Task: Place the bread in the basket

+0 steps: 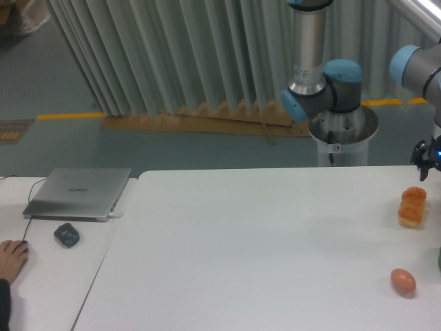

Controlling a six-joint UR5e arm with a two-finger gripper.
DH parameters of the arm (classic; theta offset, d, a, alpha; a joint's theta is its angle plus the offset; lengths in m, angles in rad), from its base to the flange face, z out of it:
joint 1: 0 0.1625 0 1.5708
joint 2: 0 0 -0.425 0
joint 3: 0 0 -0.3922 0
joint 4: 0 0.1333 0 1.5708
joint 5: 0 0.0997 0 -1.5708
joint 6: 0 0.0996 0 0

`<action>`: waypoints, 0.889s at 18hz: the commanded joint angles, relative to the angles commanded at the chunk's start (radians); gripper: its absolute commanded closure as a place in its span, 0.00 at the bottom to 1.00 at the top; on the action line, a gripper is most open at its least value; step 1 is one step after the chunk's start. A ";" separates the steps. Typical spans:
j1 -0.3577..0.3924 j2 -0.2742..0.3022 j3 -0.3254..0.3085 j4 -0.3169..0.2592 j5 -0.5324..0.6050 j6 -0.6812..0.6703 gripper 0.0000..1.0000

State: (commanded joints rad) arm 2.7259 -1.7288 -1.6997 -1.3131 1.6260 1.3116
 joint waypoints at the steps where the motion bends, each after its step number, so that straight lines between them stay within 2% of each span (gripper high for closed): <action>1: -0.002 0.003 0.002 0.002 0.000 -0.002 0.00; 5: 0.005 0.015 -0.024 -0.002 0.002 -0.011 0.00; 8: 0.014 0.025 -0.047 -0.017 0.002 -0.083 0.00; 13: 0.023 0.026 -0.052 -0.074 0.003 -0.091 0.00; 15: 0.021 0.044 -0.063 -0.110 0.023 -0.091 0.00; 16: 0.015 0.073 -0.090 -0.113 0.044 -0.089 0.00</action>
State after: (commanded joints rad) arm 2.7413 -1.6555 -1.7899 -1.4266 1.6703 1.2226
